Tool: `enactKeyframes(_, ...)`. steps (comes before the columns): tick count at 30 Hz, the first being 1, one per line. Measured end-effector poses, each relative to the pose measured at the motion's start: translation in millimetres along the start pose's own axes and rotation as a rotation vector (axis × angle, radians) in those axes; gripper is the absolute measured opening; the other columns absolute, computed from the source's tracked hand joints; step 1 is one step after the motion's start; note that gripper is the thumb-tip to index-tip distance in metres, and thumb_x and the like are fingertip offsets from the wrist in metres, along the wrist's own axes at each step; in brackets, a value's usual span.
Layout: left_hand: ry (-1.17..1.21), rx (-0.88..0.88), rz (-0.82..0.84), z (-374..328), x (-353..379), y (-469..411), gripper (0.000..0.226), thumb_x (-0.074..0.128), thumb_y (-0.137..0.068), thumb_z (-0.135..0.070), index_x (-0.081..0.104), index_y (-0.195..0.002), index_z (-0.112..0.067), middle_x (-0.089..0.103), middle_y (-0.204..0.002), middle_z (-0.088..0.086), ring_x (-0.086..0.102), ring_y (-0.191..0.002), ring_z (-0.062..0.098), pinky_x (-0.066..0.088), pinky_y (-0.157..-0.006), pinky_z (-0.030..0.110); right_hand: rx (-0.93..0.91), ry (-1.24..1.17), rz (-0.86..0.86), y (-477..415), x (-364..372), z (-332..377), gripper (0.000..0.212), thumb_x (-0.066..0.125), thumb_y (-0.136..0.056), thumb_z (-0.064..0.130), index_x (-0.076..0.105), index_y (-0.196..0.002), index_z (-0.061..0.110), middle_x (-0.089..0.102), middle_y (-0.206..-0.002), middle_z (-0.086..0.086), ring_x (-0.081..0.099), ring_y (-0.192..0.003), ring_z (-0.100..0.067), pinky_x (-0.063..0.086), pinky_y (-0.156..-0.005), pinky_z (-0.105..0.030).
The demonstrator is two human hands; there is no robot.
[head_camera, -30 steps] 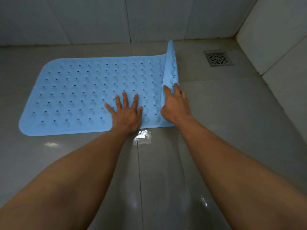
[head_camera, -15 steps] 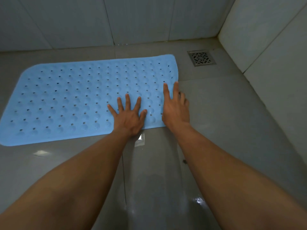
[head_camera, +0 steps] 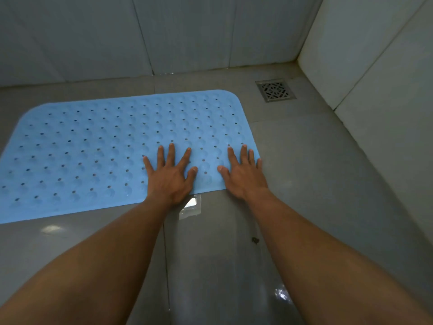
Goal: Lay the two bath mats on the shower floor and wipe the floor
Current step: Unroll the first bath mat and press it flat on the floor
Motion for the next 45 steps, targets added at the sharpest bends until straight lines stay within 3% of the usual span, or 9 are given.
enactKeyframes(5,0.007,-0.137,0.038,43.6,0.4,2.4,0.075,0.007,-0.087,-0.08,-0.008,-0.154,-0.048,-0.016,-0.165,0.005,-0.02,-0.15,0.031,-0.014,-0.111,0.07,0.011,0.021,0.039,-5.7,9.9,3.6,0.069,0.02,-0.098,0.066,-0.008,-0.156,0.041,-0.026,-0.162,-0.014,-0.023,-0.149,-0.035,-0.014,-0.119,-0.055)
enactKeyframes(17,0.035,-0.137,0.092,44.9,5.9,-0.3,0.078,0.002,-0.084,-0.083,-0.018,-0.151,-0.048,-0.026,-0.162,0.005,-0.029,-0.147,0.03,-0.013,-0.111,0.07,0.023,0.022,0.048,-7.4,7.1,3.4,0.07,0.022,-0.098,0.067,-0.005,-0.156,0.043,-0.026,-0.162,-0.013,-0.022,-0.15,-0.033,-0.013,-0.119,-0.054)
enactKeyframes(22,0.054,-0.122,0.046,49.9,-4.5,1.0,0.067,0.008,-0.095,-0.07,-0.006,-0.155,-0.044,-0.009,-0.166,0.005,-0.015,-0.152,0.028,-0.007,-0.115,0.067,0.027,0.063,0.008,-10.1,-3.0,20.4,0.069,0.027,-0.1,0.058,0.006,-0.159,0.03,-0.014,-0.165,-0.017,-0.016,-0.151,-0.035,-0.01,-0.118,-0.061)
enactKeyframes(25,0.055,-0.109,-0.001,60.1,-14.8,1.9,0.062,0.014,-0.099,-0.063,0.003,-0.157,-0.041,0.001,-0.167,0.007,-0.004,-0.153,0.03,0.0,-0.118,0.063,-0.001,0.061,-0.003,-16.0,-8.2,48.3,0.066,0.026,-0.102,0.053,0.01,-0.158,0.024,-0.004,-0.165,-0.018,-0.01,-0.152,-0.036,-0.006,-0.118,-0.061)
enactKeyframes(32,0.099,-0.142,-0.018,119.3,-35.9,-11.9,0.06,0.015,-0.101,-0.058,0.006,-0.158,-0.038,-0.001,-0.167,0.008,-0.006,-0.152,0.031,-0.003,-0.119,0.062,-0.129,0.069,0.016,-40.8,-10.7,138.6,0.064,0.025,-0.104,0.049,0.007,-0.159,0.022,-0.002,-0.166,-0.016,-0.007,-0.152,-0.035,-0.003,-0.12,-0.059)
enactKeyframes(45,0.09,-0.266,-0.037,340.4,-73.6,-72.2,0.062,0.015,-0.101,-0.059,0.002,-0.158,-0.037,-0.006,-0.167,0.005,-0.01,-0.152,0.028,-0.003,-0.119,0.059,-0.293,0.106,0.029,-138.2,14.7,337.1,0.064,0.027,-0.103,0.05,0.006,-0.159,0.025,-0.004,-0.167,-0.006,-0.007,-0.153,-0.031,0.0,-0.119,-0.061)
Point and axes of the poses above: each hand's wrist, its own y-axis away from the middle knuckle, its own x-axis out of the palm, z = x × y, the point moved 10 cm from there along -y, towards the middle knuckle
